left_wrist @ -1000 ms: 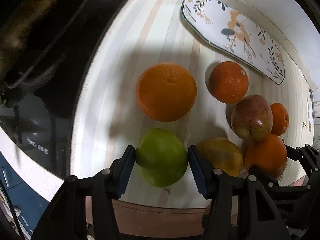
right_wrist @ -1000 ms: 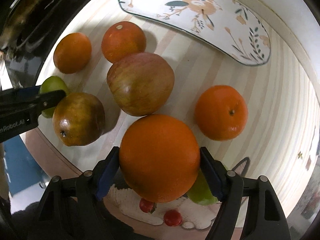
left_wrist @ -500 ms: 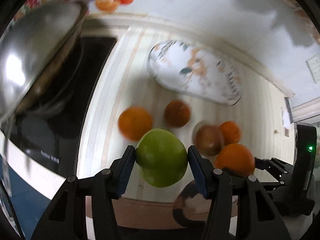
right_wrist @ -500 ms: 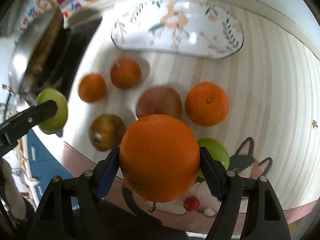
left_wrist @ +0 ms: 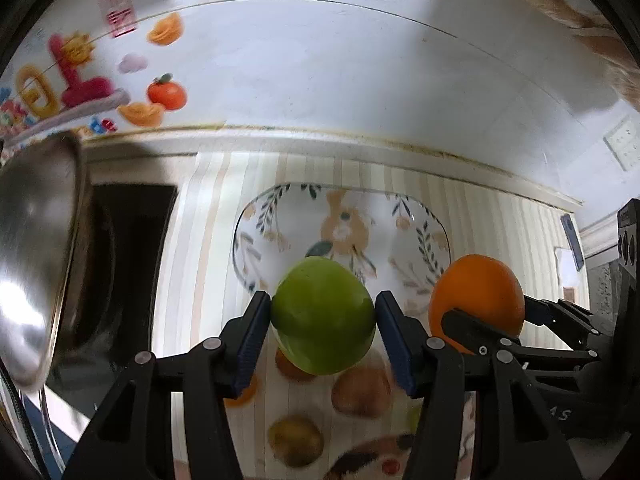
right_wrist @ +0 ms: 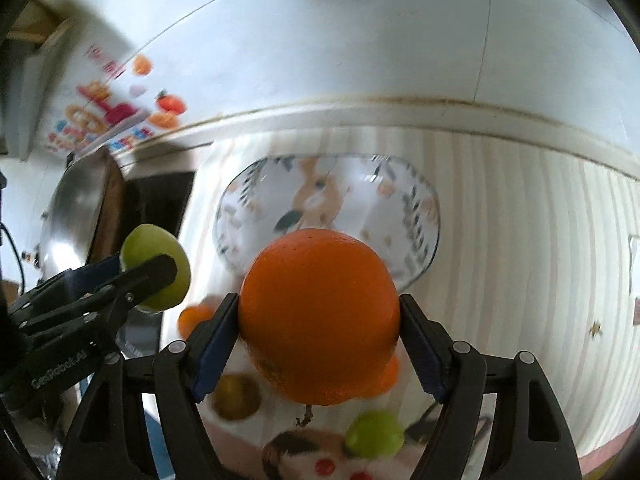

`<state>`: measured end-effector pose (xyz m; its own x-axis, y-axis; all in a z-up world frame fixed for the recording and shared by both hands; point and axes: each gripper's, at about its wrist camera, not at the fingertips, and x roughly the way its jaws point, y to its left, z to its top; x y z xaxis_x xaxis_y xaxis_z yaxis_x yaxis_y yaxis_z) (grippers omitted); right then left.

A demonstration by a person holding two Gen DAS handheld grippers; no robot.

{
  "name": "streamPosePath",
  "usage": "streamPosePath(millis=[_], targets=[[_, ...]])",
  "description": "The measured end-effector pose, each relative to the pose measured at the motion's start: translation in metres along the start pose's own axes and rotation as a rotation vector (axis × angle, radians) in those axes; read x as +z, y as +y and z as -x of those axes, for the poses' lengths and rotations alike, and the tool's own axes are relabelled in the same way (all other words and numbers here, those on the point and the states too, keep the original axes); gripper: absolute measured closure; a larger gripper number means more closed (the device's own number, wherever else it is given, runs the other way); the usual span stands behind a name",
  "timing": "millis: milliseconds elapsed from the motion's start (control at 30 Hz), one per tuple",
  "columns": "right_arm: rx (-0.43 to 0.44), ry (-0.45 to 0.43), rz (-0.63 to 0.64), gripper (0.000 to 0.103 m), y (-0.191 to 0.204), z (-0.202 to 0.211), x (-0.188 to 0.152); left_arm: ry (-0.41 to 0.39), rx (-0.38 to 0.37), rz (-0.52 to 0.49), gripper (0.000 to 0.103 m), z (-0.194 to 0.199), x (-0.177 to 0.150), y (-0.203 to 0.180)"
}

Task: Organize fruits
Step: 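Carry the green apple and orange onto the floral plate and open both tools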

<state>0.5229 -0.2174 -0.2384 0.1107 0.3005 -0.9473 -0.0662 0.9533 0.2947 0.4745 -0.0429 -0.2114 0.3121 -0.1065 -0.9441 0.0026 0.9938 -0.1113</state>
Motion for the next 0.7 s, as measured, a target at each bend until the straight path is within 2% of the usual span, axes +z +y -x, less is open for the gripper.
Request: streamPosePath(millis=[267, 467, 700], targets=[[-0.067, 0.041, -0.042, 0.024, -0.024, -0.064, 0.038, 0.057, 0.034, 0.005, 0.051, -0.059, 0.046, 0.004], [-0.112, 0.068, -0.061, 0.024, -0.033, -0.106, 0.060, 0.139, 0.033, 0.036, 0.051, -0.102, 0.062, 0.012], [-0.138, 0.075, -0.085, 0.024, -0.037, -0.133, 0.077, 0.238, 0.019, 0.081, 0.051, -0.150, 0.074, 0.021]])
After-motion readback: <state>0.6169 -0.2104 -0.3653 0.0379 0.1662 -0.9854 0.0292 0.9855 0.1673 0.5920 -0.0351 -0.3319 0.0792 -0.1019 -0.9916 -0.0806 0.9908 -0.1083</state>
